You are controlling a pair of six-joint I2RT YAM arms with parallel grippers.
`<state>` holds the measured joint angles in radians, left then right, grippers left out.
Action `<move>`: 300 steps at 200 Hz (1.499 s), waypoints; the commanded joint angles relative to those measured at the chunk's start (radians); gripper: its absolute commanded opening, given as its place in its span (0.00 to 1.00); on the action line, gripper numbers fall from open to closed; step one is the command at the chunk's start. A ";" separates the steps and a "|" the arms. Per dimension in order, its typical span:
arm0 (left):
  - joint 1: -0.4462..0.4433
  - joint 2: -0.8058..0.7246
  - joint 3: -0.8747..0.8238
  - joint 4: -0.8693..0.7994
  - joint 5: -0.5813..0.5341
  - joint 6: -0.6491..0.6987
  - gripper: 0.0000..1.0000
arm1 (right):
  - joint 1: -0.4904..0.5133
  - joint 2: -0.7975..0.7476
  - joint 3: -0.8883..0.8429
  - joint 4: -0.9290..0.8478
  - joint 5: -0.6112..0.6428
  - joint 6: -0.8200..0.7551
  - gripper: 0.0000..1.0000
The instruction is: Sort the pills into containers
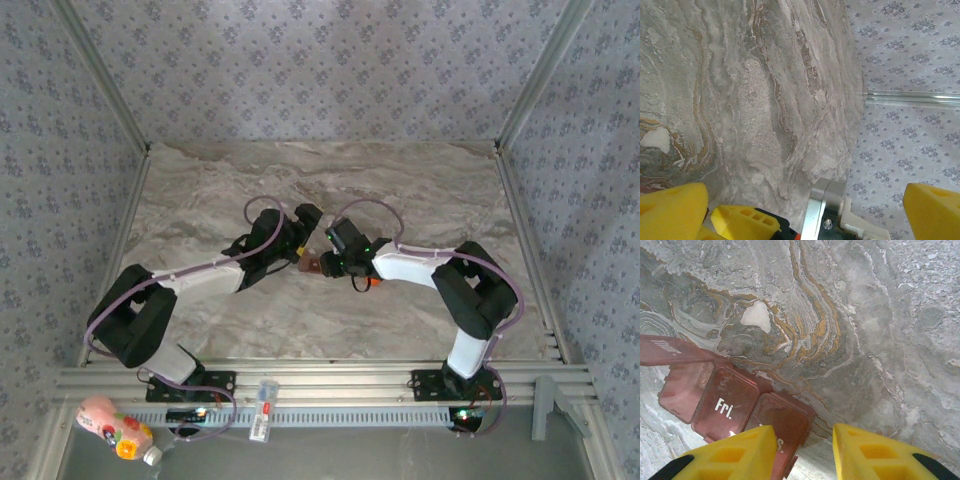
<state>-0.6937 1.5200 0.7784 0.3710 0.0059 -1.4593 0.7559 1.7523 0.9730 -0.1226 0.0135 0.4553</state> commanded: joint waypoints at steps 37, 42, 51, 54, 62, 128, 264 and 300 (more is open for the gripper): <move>-0.021 -0.113 -0.050 -0.034 -0.078 0.011 1.00 | 0.014 0.055 -0.034 -0.124 -0.028 -0.019 0.38; -0.025 -0.131 -0.051 -0.062 -0.089 0.017 1.00 | 0.015 0.056 -0.034 -0.124 -0.028 -0.018 0.38; -0.028 -0.156 -0.045 -0.127 -0.098 0.016 1.00 | 0.016 0.057 -0.034 -0.122 -0.026 -0.020 0.38; -0.029 -0.162 -0.045 -0.141 -0.099 0.017 1.00 | 0.016 0.055 -0.035 -0.122 -0.025 -0.020 0.38; -0.032 -0.176 -0.054 -0.155 -0.100 0.015 1.00 | 0.016 0.056 -0.036 -0.123 -0.025 -0.021 0.38; -0.033 -0.126 -0.085 -0.086 -0.052 -0.051 1.00 | 0.020 0.062 -0.040 -0.116 -0.023 -0.018 0.38; -0.012 0.031 -0.030 0.044 -0.037 -0.064 1.00 | 0.020 0.067 -0.042 -0.115 -0.024 -0.020 0.38; -0.002 0.061 -0.016 0.080 -0.026 -0.070 1.00 | 0.023 0.070 -0.041 -0.114 -0.025 -0.018 0.38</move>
<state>-0.7059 1.5604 0.7277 0.3931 -0.0376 -1.5135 0.7574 1.7550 0.9730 -0.1184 0.0139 0.4553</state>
